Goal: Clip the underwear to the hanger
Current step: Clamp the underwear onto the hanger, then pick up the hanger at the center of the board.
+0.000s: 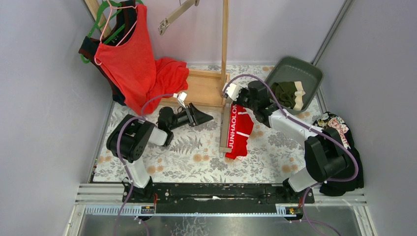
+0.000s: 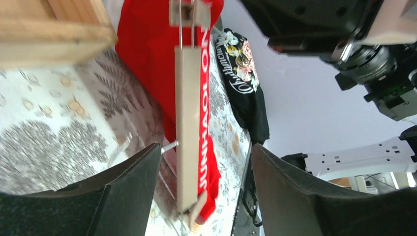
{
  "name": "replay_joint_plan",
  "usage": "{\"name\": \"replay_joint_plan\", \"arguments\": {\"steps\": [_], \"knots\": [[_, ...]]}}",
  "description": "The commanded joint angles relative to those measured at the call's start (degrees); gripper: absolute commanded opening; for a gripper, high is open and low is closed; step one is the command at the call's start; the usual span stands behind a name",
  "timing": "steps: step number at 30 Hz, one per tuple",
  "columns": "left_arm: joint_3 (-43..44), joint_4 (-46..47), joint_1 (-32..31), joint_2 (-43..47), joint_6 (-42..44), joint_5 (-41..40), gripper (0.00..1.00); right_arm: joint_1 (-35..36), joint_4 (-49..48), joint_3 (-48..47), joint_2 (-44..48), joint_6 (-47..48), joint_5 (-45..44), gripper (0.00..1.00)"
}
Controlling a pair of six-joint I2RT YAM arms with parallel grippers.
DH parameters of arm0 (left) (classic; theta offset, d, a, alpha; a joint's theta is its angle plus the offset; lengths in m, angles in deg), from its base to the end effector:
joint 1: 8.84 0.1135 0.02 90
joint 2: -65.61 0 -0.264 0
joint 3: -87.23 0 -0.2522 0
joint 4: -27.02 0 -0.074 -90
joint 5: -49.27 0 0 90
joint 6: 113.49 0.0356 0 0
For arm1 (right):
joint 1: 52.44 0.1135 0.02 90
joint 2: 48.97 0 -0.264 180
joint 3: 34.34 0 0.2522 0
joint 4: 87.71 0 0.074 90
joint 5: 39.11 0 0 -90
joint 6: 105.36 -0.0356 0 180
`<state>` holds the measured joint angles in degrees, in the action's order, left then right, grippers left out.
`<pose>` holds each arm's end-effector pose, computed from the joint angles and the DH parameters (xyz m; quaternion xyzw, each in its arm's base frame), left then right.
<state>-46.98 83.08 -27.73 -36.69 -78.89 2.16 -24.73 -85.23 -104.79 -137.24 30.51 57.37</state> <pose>0.2906 -0.1251 0.1603 0.0376 0.7081 -0.6027 0.3658 0.3122 0.1685 0.2623 -0.5166 0.6368 -0.0442 0.5707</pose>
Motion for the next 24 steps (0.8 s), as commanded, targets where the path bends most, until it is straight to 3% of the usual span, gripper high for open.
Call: {"name": "replay_joint_plan", "arguments": {"steps": [1, 7, 24], "knots": [[-4.4, 11.6, -4.5, -0.4, -3.5, -6.0, 0.66, -0.8, -6.9, 0.3, 3.0, -1.7, -1.8, 0.0], [-9.8, 21.8, -10.0, -4.2, -6.7, -12.9, 0.66, -0.8, -8.0, 1.2, 3.7, -2.1, -1.3, 0.0], [-6.5, 22.7, -16.5, -13.4, 1.5, -19.6, 0.69, -0.9, -9.4, 2.6, 6.4, -3.3, -0.1, 0.0]]}}
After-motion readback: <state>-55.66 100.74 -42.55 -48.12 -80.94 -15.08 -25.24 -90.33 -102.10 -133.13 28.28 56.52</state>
